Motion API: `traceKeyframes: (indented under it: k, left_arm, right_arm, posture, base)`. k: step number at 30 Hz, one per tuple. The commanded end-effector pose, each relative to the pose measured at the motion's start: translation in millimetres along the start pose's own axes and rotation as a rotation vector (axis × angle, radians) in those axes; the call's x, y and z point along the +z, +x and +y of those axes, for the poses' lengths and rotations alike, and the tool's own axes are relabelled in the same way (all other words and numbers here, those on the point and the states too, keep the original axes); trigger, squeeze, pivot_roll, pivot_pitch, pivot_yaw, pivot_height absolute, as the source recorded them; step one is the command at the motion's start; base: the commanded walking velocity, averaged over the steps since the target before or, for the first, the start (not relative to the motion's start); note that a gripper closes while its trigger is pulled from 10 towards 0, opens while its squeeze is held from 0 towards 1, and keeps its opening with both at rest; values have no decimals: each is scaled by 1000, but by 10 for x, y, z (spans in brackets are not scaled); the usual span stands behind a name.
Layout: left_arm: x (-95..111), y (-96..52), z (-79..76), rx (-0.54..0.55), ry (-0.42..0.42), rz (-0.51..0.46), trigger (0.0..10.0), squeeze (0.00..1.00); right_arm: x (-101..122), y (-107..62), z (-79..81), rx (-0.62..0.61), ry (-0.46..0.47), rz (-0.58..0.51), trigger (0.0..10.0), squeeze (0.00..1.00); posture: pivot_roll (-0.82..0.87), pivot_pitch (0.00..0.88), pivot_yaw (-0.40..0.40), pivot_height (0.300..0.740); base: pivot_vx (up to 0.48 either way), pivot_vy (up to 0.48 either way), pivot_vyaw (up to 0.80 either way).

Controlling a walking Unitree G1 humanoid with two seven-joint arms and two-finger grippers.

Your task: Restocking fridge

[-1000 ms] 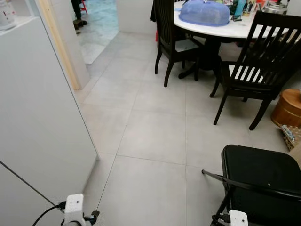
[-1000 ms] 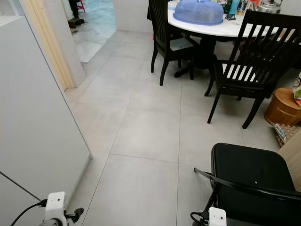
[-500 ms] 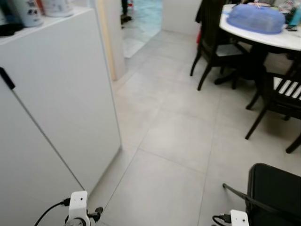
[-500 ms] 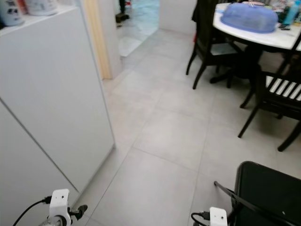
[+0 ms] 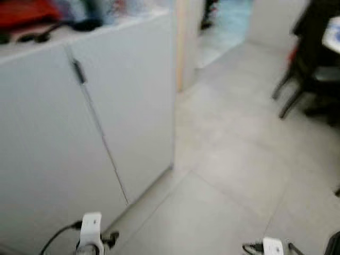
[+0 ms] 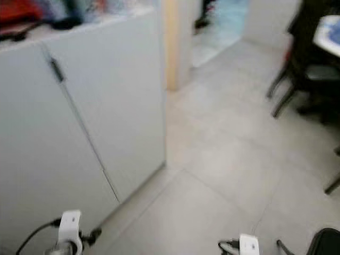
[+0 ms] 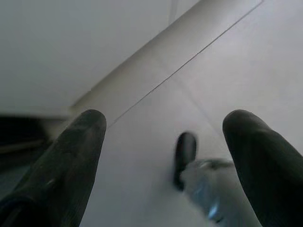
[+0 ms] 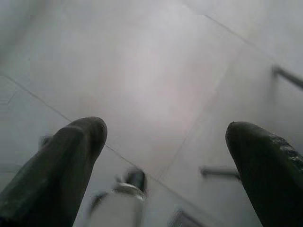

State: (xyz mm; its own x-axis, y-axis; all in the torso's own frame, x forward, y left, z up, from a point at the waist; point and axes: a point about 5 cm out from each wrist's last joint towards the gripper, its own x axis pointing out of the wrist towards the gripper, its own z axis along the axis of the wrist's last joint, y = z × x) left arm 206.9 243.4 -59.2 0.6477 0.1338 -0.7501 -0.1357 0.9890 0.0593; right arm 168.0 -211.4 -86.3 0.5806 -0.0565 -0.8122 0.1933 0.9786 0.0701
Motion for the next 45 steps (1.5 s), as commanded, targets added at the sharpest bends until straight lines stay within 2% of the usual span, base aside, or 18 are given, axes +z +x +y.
traceKeyframes:
  k: [1,23,38,45]
  left_arm:
    - [9,8,-53,-17,7,-1,10000,0]
    - [-4,9,-67,-13,-13,5,10000,0]
    - [-5,9,-64,-8,-19,6,10000,0]
    - [-30,4,-57,-8,-33,16,10000,0]
  right_arm:
    - [-110,-32,-78,-22,2,38,10000,0]
    - [-91,-30,-90,-12,-26,41,10000,0]
    - [-96,-30,-92,-21,-14,44,10000,0]
    - [-124,-34,-81,-21,28,47,10000,0]
  posture:
    - [37,0,-38,740]
    - [27,0,-52,740]
    - [27,0,-51,740]
    - [22,0,-43,740]
  base:
    - [0,0,800]
    - [0,0,800]
    - [0,0,800]
    - [0,0,189]
